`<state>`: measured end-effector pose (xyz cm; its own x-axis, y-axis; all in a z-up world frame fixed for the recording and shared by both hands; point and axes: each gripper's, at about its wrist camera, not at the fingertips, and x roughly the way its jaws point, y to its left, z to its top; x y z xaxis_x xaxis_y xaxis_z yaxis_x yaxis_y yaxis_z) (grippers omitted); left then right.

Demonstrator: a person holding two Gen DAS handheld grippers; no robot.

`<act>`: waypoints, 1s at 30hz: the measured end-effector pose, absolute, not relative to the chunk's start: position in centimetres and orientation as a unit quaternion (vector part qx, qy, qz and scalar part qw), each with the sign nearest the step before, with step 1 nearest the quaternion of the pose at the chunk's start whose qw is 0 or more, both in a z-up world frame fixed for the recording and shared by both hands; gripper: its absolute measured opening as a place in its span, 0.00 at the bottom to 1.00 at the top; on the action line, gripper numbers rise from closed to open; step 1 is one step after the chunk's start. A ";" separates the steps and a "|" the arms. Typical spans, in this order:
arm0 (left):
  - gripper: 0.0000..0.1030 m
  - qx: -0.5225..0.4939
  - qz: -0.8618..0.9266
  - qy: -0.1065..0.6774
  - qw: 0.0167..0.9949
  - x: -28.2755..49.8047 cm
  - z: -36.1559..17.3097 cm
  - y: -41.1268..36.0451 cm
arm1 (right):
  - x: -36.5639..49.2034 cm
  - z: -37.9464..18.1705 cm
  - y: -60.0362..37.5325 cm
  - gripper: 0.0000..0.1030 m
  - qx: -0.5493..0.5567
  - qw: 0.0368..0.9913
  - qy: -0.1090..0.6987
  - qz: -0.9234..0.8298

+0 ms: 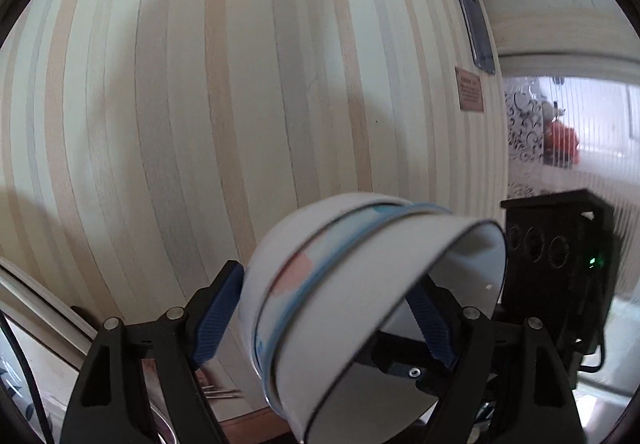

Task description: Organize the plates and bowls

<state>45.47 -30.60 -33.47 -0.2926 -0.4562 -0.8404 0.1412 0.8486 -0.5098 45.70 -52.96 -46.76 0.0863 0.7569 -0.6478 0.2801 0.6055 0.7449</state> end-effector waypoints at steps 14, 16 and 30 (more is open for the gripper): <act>0.77 -0.104 -0.234 0.756 0.603 44.9 -32.9 -29.9 | 46.6 -45.5 -53.4 0.59 0.372 0.645 0.641 0.189; 0.77 -0.105 -0.233 0.752 0.608 44.9 -32.6 -29.5 | 46.8 -45.2 -53.3 0.59 0.367 0.648 0.639 0.192; 0.77 -0.140 -0.206 0.726 0.641 45.6 -29.3 -26.1 | 49.4 -42.7 -51.9 0.59 0.322 0.668 0.629 0.232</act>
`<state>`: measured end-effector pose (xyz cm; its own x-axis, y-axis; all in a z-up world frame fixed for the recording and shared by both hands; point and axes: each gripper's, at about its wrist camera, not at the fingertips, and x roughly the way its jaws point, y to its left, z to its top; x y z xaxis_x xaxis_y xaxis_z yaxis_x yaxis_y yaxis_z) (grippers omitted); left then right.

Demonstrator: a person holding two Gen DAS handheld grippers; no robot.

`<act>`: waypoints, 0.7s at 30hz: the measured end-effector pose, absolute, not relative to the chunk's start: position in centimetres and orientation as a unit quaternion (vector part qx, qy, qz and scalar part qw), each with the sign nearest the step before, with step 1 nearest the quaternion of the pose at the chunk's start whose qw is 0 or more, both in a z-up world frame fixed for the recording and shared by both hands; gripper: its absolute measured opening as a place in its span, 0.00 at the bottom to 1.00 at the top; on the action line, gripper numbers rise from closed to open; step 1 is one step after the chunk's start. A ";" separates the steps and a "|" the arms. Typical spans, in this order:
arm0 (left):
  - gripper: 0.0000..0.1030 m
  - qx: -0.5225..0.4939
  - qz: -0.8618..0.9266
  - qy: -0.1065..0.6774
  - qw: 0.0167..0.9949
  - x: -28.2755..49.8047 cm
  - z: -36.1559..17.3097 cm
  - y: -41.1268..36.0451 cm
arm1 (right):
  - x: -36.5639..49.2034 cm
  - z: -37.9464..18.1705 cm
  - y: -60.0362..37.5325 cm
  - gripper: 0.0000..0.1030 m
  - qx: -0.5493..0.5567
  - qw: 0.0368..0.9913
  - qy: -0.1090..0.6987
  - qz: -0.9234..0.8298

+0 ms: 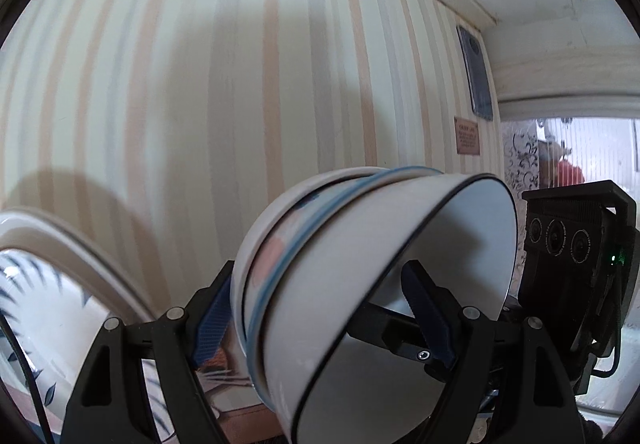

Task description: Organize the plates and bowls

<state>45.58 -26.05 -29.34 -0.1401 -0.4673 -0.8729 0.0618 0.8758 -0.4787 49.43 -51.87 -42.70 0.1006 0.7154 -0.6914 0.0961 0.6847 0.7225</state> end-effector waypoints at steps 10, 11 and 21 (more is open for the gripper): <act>0.77 -0.179 -0.169 0.710 0.660 43.7 -27.1 -19.2 | 50.7 -40.4 -46.2 0.59 0.290 0.660 0.637 0.273; 0.77 -0.184 -0.165 0.708 0.662 43.5 -26.9 -18.1 | 50.7 -40.1 -45.3 0.59 0.286 0.658 0.638 0.277; 0.77 -0.203 -0.131 0.707 0.665 41.2 -27.0 -9.5 | 48.9 -40.3 -35.6 0.59 0.273 0.641 0.648 0.307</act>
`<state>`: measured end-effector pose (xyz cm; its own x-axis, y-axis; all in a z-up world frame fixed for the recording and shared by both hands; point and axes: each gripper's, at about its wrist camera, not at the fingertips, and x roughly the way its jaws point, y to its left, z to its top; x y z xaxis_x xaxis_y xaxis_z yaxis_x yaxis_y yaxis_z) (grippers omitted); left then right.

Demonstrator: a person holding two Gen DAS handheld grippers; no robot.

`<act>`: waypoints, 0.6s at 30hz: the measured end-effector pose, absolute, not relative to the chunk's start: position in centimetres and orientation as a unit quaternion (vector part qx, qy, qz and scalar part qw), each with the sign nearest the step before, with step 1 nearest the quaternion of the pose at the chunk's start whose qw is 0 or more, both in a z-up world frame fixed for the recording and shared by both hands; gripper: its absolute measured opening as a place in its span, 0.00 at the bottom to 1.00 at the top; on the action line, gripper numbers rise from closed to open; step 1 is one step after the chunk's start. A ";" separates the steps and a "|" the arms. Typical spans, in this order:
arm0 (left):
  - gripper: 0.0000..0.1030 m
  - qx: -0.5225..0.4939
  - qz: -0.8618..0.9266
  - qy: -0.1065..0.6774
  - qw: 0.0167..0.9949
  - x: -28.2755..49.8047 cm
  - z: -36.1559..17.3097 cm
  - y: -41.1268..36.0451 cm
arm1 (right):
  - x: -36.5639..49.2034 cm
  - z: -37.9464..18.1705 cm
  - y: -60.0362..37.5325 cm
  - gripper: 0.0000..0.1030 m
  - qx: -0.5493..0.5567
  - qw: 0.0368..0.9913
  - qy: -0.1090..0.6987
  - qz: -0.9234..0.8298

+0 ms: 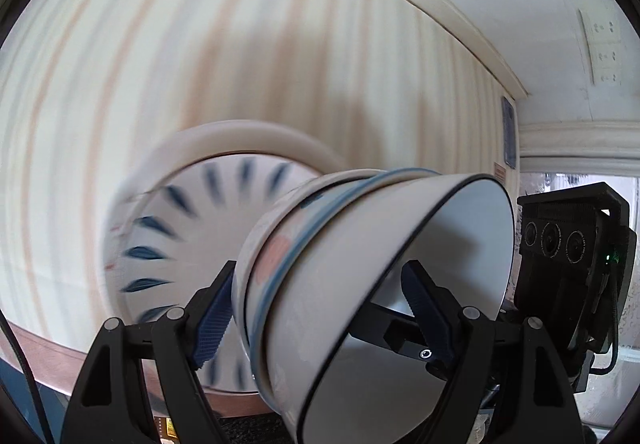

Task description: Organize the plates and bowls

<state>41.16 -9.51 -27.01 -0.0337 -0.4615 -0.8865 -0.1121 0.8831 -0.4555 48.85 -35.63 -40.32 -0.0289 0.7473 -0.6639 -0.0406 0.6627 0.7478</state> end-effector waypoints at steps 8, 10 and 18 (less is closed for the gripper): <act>0.78 -0.216 -0.118 0.713 0.656 40.8 -29.3 -6.2 | 49.5 -41.8 -28.0 0.59 0.261 0.632 0.658 0.317; 0.77 -0.218 -0.120 0.714 0.654 41.1 -29.7 -6.5 | 49.6 -42.2 -26.8 0.59 0.258 0.631 0.660 0.314; 0.77 -0.211 -0.135 0.711 0.657 42.0 -30.1 -6.9 | 49.9 -42.5 -25.8 0.59 0.260 0.637 0.660 0.302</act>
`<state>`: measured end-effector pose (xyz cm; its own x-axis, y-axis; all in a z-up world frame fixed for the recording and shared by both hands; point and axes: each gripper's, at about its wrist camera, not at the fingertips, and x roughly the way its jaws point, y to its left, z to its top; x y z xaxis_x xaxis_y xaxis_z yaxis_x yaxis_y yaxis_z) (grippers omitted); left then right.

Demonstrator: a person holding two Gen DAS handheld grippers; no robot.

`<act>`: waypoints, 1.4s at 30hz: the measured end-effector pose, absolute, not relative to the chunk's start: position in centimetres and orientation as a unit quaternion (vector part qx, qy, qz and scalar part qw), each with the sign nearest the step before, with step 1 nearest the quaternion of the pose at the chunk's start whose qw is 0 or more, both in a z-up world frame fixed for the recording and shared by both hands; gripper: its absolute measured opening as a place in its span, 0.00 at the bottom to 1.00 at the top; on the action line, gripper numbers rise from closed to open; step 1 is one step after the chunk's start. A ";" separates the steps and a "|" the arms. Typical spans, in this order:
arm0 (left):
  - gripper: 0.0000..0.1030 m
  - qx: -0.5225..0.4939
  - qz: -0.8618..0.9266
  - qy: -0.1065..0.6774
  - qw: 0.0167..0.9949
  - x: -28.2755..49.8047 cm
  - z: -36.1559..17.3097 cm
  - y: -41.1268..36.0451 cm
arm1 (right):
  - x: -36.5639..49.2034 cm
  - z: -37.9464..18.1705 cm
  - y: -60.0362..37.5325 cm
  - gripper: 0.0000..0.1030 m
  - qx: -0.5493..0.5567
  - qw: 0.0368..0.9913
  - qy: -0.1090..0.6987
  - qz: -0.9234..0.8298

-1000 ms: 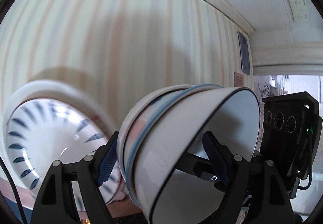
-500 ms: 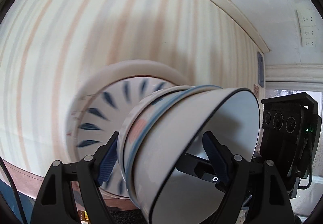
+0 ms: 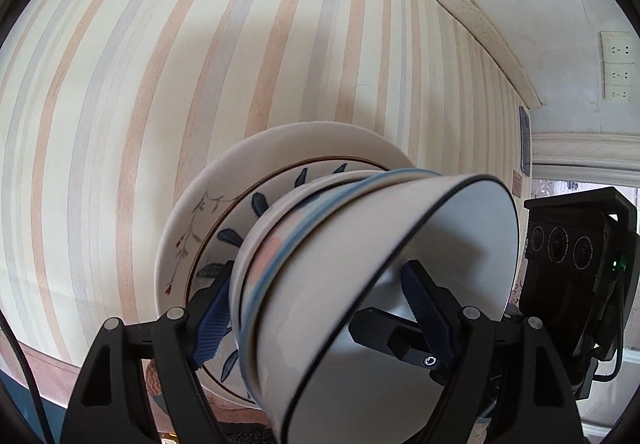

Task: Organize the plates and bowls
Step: 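Lower the bowl stack onto the plate stack and open both grippers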

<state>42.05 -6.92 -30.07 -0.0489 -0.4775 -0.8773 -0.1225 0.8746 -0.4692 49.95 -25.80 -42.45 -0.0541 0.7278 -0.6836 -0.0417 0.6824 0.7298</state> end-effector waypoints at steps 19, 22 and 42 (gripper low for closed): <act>0.77 -0.179 -0.149 0.703 0.672 41.8 -29.5 -6.9 | 48.9 -42.5 -28.4 0.58 0.262 0.634 0.668 0.288; 0.77 -0.164 -0.145 0.694 0.686 41.7 -28.6 -6.9 | 48.8 -42.4 -28.5 0.58 0.260 0.633 0.672 0.283; 0.78 -0.039 -0.073 0.635 0.768 38.5 -21.8 -6.5 | 47.1 -34.7 -30.4 0.59 0.190 0.713 0.636 0.225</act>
